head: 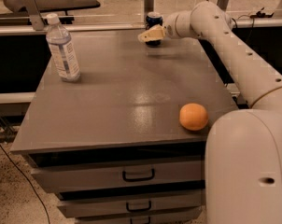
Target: Pick pepsi can
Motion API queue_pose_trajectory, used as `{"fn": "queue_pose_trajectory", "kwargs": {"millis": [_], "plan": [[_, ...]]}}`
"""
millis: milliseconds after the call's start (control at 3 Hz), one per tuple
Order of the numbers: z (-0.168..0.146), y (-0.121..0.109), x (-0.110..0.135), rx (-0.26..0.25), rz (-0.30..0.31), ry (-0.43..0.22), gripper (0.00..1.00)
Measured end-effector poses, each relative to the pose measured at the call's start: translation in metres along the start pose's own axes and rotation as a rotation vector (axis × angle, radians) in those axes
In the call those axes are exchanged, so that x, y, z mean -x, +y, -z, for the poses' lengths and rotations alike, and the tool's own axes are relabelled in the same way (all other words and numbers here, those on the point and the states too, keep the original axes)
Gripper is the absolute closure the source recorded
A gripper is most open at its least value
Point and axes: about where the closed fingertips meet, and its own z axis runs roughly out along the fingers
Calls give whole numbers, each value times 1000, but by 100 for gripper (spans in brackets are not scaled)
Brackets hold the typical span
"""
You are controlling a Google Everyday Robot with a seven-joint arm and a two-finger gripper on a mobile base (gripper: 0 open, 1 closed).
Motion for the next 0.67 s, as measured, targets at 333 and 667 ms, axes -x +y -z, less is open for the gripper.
{"fn": "queue_pose_trajectory", "kwargs": {"millis": [333, 667], "plan": [[-17, -8, 4, -4, -37, -46, 18], [-24, -13, 5, -12, -51, -64, 41]]}}
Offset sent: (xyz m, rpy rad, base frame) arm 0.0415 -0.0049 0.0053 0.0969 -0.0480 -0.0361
